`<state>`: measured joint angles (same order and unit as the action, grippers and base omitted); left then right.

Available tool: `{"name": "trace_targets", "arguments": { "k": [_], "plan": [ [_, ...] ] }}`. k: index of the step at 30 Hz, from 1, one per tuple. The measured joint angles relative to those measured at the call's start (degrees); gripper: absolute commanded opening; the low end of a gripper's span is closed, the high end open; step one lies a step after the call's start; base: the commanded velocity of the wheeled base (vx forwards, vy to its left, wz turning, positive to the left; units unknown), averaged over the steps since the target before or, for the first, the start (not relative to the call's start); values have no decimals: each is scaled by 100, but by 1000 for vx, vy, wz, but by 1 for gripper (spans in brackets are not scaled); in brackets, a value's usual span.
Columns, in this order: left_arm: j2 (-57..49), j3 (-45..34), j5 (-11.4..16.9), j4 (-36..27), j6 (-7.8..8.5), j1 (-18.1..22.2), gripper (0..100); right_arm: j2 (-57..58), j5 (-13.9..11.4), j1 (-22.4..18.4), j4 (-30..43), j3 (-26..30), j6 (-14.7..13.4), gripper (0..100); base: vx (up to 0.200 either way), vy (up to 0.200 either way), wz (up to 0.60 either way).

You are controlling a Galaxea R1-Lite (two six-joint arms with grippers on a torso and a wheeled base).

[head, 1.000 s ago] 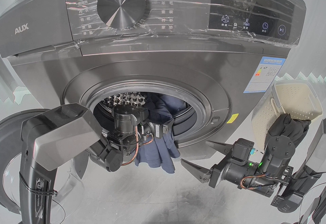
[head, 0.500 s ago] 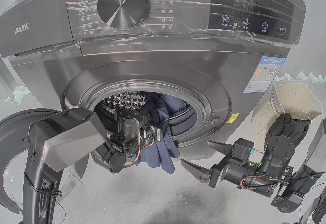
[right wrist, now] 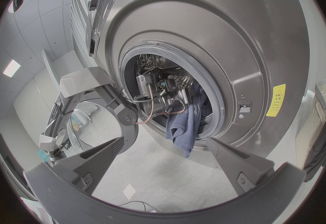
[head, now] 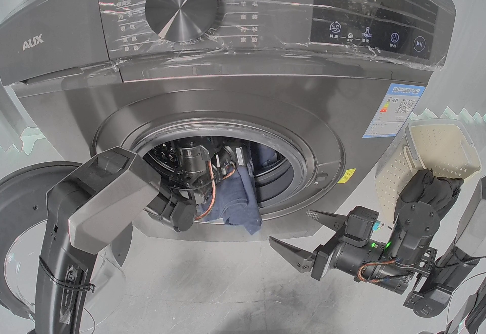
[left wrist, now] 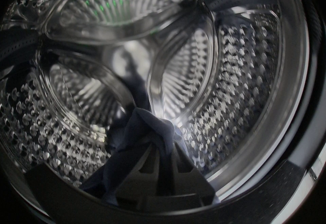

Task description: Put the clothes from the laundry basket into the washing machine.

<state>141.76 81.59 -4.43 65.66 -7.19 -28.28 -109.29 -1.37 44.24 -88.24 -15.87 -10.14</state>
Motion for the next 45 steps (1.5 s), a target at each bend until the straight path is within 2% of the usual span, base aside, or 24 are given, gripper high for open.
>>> {"name": "trace_targets", "arguments": {
  "k": [5,6,12,19,23,24,26,27,29,32,35,41,45],
  "plan": [
    [105,462,-191,129,-88,63,0,-5,-5,0,2,5,-4,100,0,0,0],
    [118,464,-197,134,-112,72,100,-5,-7,0,0,6,-4,100,0,0,0],
    [24,-76,-138,79,-200,56,100,-38,-9,-4,0,6,-6,100,0,0,0],
    [-310,-1239,167,-93,-224,-112,100,-69,-11,-6,2,2,-11,100,0,0,0],
    [-485,-1731,284,-183,-180,-215,100,-79,-11,-1,0,5,-12,100,0,0,0],
    [-541,-1890,325,-183,-79,-258,100,-79,-11,0,0,6,-9,100,0,0,0],
    [-560,-1991,334,-196,-17,-269,100,-77,-11,0,2,6,-9,100,0,0,0],
    [-560,-2087,336,-202,46,-267,0,-77,-11,-1,2,5,-6,100,0,0,0],
    [-552,-2120,350,-207,85,-263,0,-77,-9,-1,2,2,-6,100,0,0,0],
    [-529,-2225,469,-252,290,-239,0,-77,-11,0,2,-6,-6,100,0,0,0],
    [-496,-2239,500,-273,323,-228,0,-77,-11,0,2,-11,-6,100,0,0,0],
    [-402,-1848,443,-274,271,-215,0,-77,-9,0,2,-24,-6,100,0,0,0],
    [-284,-1282,121,-207,55,-215,0,-79,-9,0,2,-30,-9,100,0,0,0]
  ]
}}
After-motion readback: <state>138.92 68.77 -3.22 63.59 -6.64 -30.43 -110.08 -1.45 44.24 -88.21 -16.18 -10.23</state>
